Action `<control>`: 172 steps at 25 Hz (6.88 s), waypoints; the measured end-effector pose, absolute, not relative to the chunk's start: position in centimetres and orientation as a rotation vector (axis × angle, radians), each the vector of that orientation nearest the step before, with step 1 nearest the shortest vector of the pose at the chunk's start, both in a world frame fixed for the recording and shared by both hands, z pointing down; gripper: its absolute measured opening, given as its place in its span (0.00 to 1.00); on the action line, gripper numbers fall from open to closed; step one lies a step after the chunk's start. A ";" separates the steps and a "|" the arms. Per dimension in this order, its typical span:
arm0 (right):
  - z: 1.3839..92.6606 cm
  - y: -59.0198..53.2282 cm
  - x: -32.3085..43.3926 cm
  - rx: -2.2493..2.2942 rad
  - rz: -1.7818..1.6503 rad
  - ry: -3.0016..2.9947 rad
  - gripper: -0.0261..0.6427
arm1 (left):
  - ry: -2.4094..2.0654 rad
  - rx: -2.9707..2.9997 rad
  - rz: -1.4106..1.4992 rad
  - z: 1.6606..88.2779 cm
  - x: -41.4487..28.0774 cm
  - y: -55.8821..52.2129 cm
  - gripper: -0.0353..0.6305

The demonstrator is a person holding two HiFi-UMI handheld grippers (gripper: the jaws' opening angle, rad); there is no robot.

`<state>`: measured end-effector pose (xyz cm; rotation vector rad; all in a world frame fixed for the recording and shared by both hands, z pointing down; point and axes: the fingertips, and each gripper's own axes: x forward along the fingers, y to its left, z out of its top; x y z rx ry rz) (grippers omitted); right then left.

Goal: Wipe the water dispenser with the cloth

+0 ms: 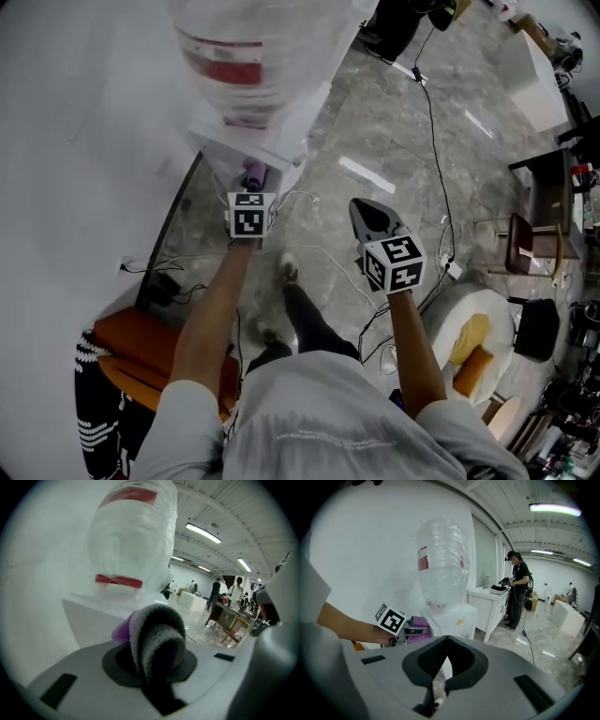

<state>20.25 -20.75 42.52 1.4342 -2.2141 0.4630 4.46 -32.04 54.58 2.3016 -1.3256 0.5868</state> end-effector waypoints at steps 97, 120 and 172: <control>69.3 -23.0 13.4 1.070 0.763 -2.029 0.05 | -1.229 1.278 0.019 93.6 -13.4 -27.8 0.14; 73.4 -24.0 18.0 1.292 0.777 -2.017 0.05 | -1.206 1.493 -0.324 88.6 -9.5 -41.4 0.13; 77.6 -21.2 13.6 0.964 0.819 -1.942 0.05 | -1.051 1.164 -0.583 95.1 -2.5 -37.0 0.13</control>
